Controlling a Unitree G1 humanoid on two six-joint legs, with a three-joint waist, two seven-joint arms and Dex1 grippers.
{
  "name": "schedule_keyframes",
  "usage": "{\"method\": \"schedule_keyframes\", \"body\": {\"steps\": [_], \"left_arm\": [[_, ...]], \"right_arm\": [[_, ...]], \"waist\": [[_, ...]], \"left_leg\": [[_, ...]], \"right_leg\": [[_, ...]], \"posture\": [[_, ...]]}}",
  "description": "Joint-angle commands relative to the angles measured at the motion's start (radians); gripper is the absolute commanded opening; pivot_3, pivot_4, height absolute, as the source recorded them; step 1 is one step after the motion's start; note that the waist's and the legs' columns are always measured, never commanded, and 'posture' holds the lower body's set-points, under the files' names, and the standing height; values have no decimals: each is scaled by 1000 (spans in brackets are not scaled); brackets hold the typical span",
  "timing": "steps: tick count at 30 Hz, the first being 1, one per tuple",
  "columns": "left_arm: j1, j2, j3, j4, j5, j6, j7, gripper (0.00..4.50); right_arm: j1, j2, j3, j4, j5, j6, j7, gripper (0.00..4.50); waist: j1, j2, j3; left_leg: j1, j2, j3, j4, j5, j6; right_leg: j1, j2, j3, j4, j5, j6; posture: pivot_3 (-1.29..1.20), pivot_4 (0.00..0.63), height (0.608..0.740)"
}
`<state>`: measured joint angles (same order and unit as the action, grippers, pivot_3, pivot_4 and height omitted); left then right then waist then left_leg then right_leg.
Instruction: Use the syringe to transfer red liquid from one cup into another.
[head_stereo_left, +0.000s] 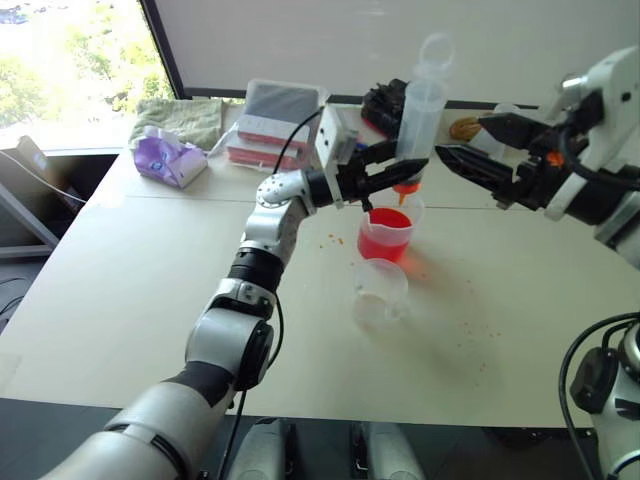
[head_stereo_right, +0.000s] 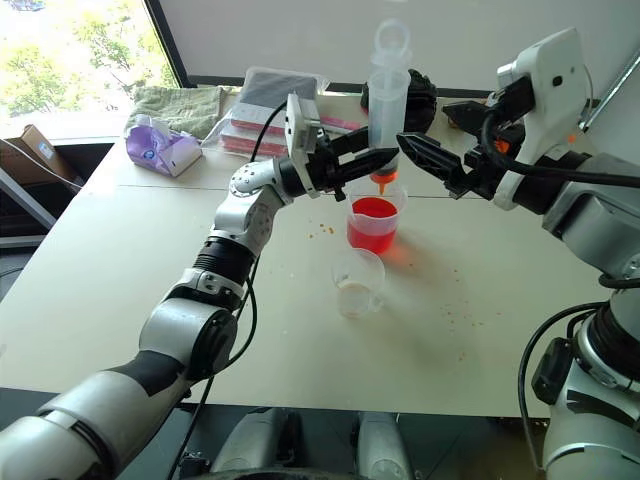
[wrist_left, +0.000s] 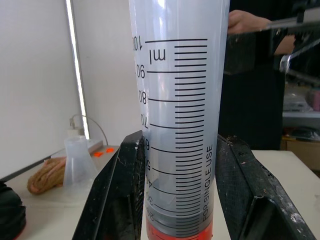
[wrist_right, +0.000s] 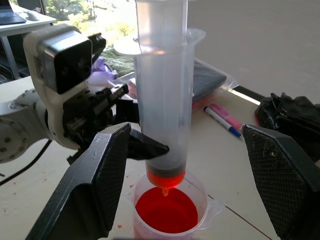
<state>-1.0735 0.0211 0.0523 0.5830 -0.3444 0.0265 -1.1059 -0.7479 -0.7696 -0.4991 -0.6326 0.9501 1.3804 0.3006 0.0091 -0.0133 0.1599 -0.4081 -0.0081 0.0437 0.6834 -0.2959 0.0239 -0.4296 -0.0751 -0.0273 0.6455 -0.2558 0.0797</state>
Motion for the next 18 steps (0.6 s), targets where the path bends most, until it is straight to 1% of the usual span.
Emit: {"method": "schedule_keyframes", "body": {"steps": [1,3,5,9,14,18], "left_arm": [[28,41,-19,-230,-107,199,-18,1455],[53,59,-33,-315,-146,285,-19,1455],[84,78,-46,-406,-201,388,-18,1455],[131,103,-71,-501,-250,491,-14,1455],[208,137,-134,-537,-228,463,-62,1455],[253,158,-165,-521,-216,439,-90,1455]], "right_arm": [[7,-39,-100,17,63,-30,24,3650],[21,-49,-161,58,111,-34,45,3650],[58,-81,-210,97,112,-55,69,3650],[169,-140,-238,121,85,-103,116,3650],[247,-170,-266,146,87,-160,136,3650],[278,-183,-268,142,82,-189,110,3650]], "waist": [[2,0,0],[3,0,0],[4,0,0],[3,0,0],[-3,2,-1],[-1,2,-1]], "left_leg": [[0,0,0,0,0,0],[0,0,0,0,0,0],[0,0,0,0,0,0],[0,0,0,0,0,0],[2,0,0,0,0,0],[2,0,0,0,0,0]], "right_leg": [[0,0,0,0,0,0],[1,0,0,0,0,0],[1,0,0,-1,0,0],[2,0,0,-2,0,0],[2,1,0,-1,0,0],[2,2,1,0,0,0]], "posture": [[0,150,740],[0,150,740],[0,150,740],[0,150,740],[0,150,740],[0,150,740]]}}
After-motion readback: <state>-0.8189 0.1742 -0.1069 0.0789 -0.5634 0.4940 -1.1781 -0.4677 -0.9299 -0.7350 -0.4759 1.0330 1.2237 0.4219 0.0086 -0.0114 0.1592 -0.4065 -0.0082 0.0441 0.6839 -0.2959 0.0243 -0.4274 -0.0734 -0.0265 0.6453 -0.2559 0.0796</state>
